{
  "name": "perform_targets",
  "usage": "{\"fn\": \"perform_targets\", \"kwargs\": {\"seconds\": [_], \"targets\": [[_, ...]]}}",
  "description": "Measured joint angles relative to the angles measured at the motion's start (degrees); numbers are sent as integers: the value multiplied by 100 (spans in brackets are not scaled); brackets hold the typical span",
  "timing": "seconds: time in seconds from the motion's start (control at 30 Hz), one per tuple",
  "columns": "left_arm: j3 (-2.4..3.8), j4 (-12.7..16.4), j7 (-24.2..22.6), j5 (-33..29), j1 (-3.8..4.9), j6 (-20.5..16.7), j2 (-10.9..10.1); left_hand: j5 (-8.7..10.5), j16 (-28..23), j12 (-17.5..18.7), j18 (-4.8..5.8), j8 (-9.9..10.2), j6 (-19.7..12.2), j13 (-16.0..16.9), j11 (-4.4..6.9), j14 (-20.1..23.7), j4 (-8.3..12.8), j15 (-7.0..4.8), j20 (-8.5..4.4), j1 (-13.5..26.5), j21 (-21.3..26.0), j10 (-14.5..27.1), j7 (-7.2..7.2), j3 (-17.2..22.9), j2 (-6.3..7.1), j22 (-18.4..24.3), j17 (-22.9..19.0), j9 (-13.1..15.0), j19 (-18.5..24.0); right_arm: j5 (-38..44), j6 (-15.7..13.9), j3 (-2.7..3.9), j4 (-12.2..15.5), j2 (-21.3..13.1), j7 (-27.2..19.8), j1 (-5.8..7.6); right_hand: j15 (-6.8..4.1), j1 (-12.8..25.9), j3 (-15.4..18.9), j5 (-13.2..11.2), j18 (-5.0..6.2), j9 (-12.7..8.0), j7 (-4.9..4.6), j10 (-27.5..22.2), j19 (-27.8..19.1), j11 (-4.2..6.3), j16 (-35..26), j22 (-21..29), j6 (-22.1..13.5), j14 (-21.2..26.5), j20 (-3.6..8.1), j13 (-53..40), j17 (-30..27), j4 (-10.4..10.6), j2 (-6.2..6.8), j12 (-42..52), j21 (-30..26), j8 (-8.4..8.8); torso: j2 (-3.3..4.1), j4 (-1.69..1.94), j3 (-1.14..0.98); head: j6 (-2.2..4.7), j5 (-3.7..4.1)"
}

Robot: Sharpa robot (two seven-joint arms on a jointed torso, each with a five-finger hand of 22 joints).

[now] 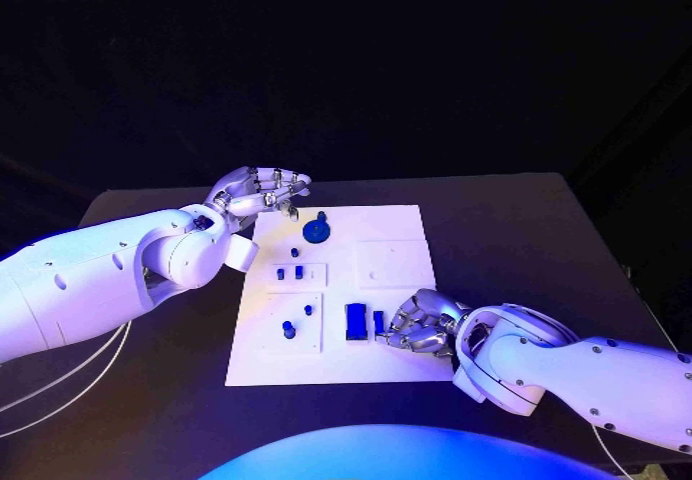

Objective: Assemble the parts on the task board

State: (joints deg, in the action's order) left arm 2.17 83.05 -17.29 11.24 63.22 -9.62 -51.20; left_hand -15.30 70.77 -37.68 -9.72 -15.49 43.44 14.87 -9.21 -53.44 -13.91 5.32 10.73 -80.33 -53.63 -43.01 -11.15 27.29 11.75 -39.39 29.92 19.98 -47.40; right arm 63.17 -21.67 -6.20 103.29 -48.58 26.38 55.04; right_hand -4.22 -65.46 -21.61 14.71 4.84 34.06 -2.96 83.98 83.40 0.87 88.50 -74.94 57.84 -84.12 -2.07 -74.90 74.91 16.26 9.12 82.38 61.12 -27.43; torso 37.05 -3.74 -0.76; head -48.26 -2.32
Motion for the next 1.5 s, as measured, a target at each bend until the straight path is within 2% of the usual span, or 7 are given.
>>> {"fn": "perform_targets", "kwargs": {"seconds": [0.37, 1.03, 1.1, 1.2, 1.37, 1.43, 1.5], "targets": [[0, 2, 0, 2, 0, 4, -4, 0, 21, -24, 0, 0, 0, 0, 0, 0, 0, 0, 0, 0, 0, 0, 0, 0, 0, 0, -7, 0, 0, 12, -2, 9, -67, 34, 9, 8, -20, -371, -124, 4, 0, 5, 2, 0, 0, 0, 0, 1, 2, 20, 0, -5, 0, -162, -104, 0, 0, -6, -1, 1, -4, -25, 2], [0, -5, 2, 6, 0, 7, -10, 0, 21, -24, 0, 0, 0, -4, 0, 0, 0, 0, 0, 0, 0, 0, 0, 0, 0, 0, -6, 0, 0, -16, -128, 10, -1, -50, -102, 18, -20, -370, -140, 4, 0, 3, -2, 0, -10, 0, -21, 2, -3, 20, 10, -3, -1, -105, -103, -45, -119, 38, -9, -2, 9, -3, 3], [0, -5, 2, 7, 0, 5, -11, 0, 21, -24, 0, -10, 0, -4, 0, 0, 0, 0, 0, 0, 0, 0, 0, 0, 0, 0, -6, 0, 0, -90, -231, 12, -21, -64, -216, 57, -20, -293, -133, 4, 0, -29, -79, 0, -126, 0, -130, 2, -166, 20, 3, -3, -1, -35, -26, -267, -548, 140, -14, -4, 13, 12, 1], [0, -12, -7, 6, -1, 1, -10, 0, 21, -24, 0, -22, 0, -9, 0, 1, 0, 0, 0, 0, 26, 0, 0, 0, 0, 0, -15, 0, 0, -299, -435, 18, -94, -97, -521, 129, 78, -245, -96, 4, 0, -101, -204, -4, -218, -122, -206, 2, -411, 9, -72, -3, -1, 6, 63, -423, -930, 321, -23, -5, 27, 41, -2], [0, -33, -49, -25, -3, -2, -5, 0, -225, -64, 0, -58, -21, -45, -22, 392, -28, 33, 53, 0, 289, 22, -21, -23, 0, 110, -156, 0, 204, -827, -768, 18, -324, -154, -1343, 291, 136, -411, -148, 5, 96, -165, -308, -81, -363, -232, -346, 3, -555, 10, -151, -3, -1, -47, 71, -685, -1531, 505, -55, -12, 62, 88, 6], [0, -60, -74, -63, -4, -3, 3, 0, -410, -89, 1, -91, -43, -60, -32, 577, -63, 56, 88, 0, 473, 32, 0, -30, 0, 205, -262, -7, 316, -1079, -887, 17, -487, -160, -1762, 390, 140, -489, -187, 5, 182, -173, -319, -234, -486, -248, -476, 3, -567, 14, -161, -3, 1, -85, 38, -896, -1940, 540, -71, -14, 84, 117, 15], [0, -94, -98, -106, -5, -5, 13, 0, -713, -113, 0, -118, -43, -88, -53, 843, -75, 100, 139, 0, 790, 53, 1, -42, 0, 377, -434, -12, 469, -1316, -970, 20, -672, -158, -2130, 480, 229, -683, -260, 5, 407, -181, -390, -726, -915, -288, -976, 60, -641, 41, -202, 160, -578, -156, 31, -1728, -3346, 623, -96, -17, 116, 156, 18]]}}
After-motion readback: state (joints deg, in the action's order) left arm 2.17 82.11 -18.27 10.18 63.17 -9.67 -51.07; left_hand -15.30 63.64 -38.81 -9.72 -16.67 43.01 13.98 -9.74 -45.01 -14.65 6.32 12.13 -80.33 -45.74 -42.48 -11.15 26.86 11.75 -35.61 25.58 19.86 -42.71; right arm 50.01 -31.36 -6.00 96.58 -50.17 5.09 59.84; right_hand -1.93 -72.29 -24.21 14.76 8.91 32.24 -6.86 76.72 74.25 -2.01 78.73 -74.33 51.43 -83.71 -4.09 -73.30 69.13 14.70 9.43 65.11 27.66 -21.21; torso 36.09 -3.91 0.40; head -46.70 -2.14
